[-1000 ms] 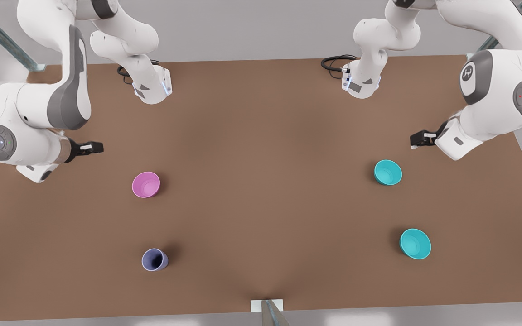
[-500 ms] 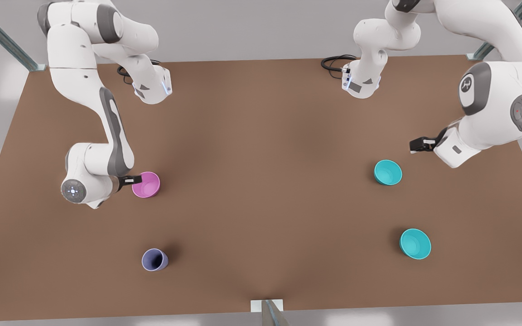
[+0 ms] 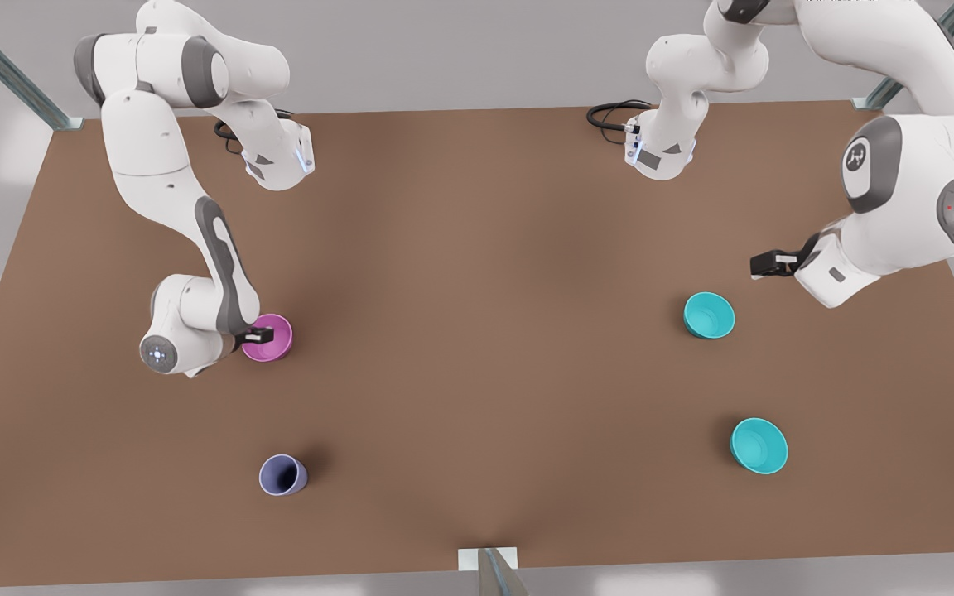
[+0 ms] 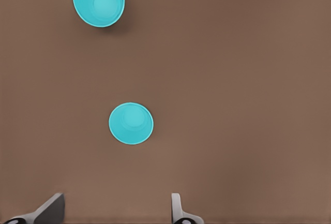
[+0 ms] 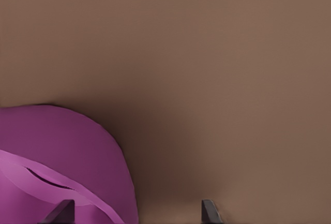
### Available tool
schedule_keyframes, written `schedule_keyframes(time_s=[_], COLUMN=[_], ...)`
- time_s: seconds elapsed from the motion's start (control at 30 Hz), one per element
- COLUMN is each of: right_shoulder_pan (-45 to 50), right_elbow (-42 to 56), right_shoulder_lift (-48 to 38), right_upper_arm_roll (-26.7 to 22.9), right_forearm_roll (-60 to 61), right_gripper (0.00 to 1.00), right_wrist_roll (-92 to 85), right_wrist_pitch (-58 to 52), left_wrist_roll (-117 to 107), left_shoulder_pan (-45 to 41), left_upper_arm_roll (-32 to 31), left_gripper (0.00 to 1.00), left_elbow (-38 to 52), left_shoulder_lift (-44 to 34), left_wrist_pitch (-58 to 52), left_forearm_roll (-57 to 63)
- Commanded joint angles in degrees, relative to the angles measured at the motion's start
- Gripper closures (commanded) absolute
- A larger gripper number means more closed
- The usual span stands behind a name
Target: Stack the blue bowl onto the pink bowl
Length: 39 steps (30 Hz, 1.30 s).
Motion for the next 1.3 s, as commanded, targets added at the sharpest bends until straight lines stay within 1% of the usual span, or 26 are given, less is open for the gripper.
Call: schedule_keyframes(time_s=[0.0, 0.03, 0.07, 0.1, 0.3, 0.37, 0.4, 0.5, 0.53, 0.6, 0.63, 0.67, 0.73, 0.83, 0.87, 0.9, 0.93, 0.97, 1.0, 1.03, 1.1, 1.13, 1.2, 1.23, 1.27], right_shoulder_pan=[0.0, 0.0, 0.0, 0.1, 0.2, 1.3, 2.9, 14.4, 18.3, 26.4, 29.0, 31.7, 32.9, 34.8, 34.9, 34.9, 34.9, 34.9, 34.9, 34.9, 34.9, 34.6, 34.4, 31.0, 26.3], right_elbow=[-0.2, -0.1, 0.0, 0.3, 3.5, 6.2, 6.7, 13.5, 17.8, 30.8, 36.5, 42.9, 49.4, 50.5, 50.5, 50.5, 50.5, 50.5, 50.6, 50.6, 50.6, 50.6, 49.5, 49.1, 49.1], right_shoulder_lift=[0.4, 1.0, 1.0, 0.8, -0.2, -0.6, -1.6, -0.3, 1.6, 9.9, 14.1, 19.4, 25.4, 28.6, 29.2, 29.3, 29.4, 29.5, 29.5, 29.3, 28.1, 26.2, 19.2, 15.2, 13.2], right_upper_arm_roll=[0.0, 0.0, 0.0, 0.0, 0.0, 0.6, 1.8, 1.8, 1.8, 1.8, 1.8, 1.9, 4.2, 4.0, 4.0, 4.0, 3.9, 3.9, 3.9, 3.9, 3.7, 3.3, 2.3, 0.2, -0.7], right_forearm_roll=[2.7, 4.3, 4.8, 5.2, 6.8, 9.5, 12.3, 25.1, 27.5, 35.7, 38.9, 41.8, 41.8, 41.1, 40.4, 40.3, 39.9, 39.7, 39.7, 39.7, 39.8, 39.7, 35.6, 34.0, 29.6], right_gripper=[0.40, 0.61, 0.71, 0.79, 0.79, 0.79, 0.79, 0.79, 0.79, 0.79, 0.79, 0.79, 0.79, 0.79, 0.79, 0.79, 0.67, 0.04, 0.00, 0.00, 0.00, 0.00, 0.00, 0.00, 0.00], right_wrist_roll=[0.7, -0.7, -0.7, -0.6, -0.4, -0.1, 0.4, 10.3, 15.9, 30.3, 36.1, 42.3, 46.1, 46.1, 46.0, 46.0, 45.7, 45.7, 45.7, 45.7, 46.0, 46.0, 46.0, 45.8, 43.5], right_wrist_pitch=[3.4, 3.4, 3.0, 2.1, -4.7, -8.9, -10.8, -11.7, -11.3, -9.2, -7.2, -2.8, 2.8, 6.1, 6.5, 6.5, 6.5, 6.6, 6.6, 6.5, 5.7, 3.5, -2.7, -15.3, -27.9], left_wrist_roll=[0.3, 0.2, 0.2, 0.2, 0.4, 0.6, 0.6, 0.7, 0.7, 0.6, 0.6, 0.7, 0.7, 0.7, 1.8, 8.4, 11.6, 18.6, 18.9, 19.2, 24.4, 28.0, 31.6, 31.8, 31.8], left_shoulder_pan=[0.0, 0.0, 0.0, 0.1, 0.4, 1.0, 1.1, 2.4, 3.0, 3.5, 3.8, 3.9, 3.9, 4.0, 4.1, 4.4, 4.6, 4.6, 4.7, 4.7, 5.2, 6.7, 7.0, 7.0, 7.0], left_upper_arm_roll=[0.0, 0.0, 0.0, 0.0, 0.0, 0.0, 0.0, 0.1, 0.1, 0.1, 0.1, 0.1, 0.2, 0.3, 1.2, 2.5, 4.4, 5.7, 6.5, 7.6, 7.6, 7.6, 7.6, 7.6, 7.6], left_gripper=[0.00, 0.00, 0.00, 0.00, 0.00, 0.00, 0.00, 0.00, 0.00, 0.00, 0.00, 0.00, 0.00, 0.00, 0.00, 0.00, 0.00, 0.00, 0.00, 0.00, 0.00, 0.00, 0.00, 0.00, 0.00], left_elbow=[-0.1, 0.0, 0.0, 0.0, -0.1, -0.4, -0.7, -2.1, -3.0, -3.1, -3.2, -3.5, -4.3, -5.9, -8.1, -11.6, -20.4, -24.8, -28.6, -31.6, -36.4, -36.7, -38.9, -39.0, -39.0], left_shoulder_lift=[0.2, 0.2, 0.2, 0.1, -0.2, -0.2, -0.2, -0.2, -0.2, 0.3, 0.7, 0.7, 0.6, 0.4, 0.3, 0.2, 0.2, 0.5, 0.5, 0.7, 2.3, 3.8, 5.3, 6.8, 7.0], left_wrist_pitch=[-0.5, -0.3, -0.3, -0.4, -0.3, -0.1, 0.0, 1.5, 2.3, 2.5, 2.5, 2.8, 4.3, 4.9, 6.4, 9.9, 20.1, 24.8, 28.0, 30.8, 37.1, 39.3, 43.8, 47.1, 47.2], left_forearm_roll=[0.1, 0.1, 0.1, 0.1, 0.1, 0.1, 0.1, -0.1, -1.3, -1.4, -1.4, -1.4, -1.4, -1.4, -1.4, -1.5, -1.6, -1.6, -3.0, -7.3, -11.4, -12.9, -16.3, -17.3, -17.3])
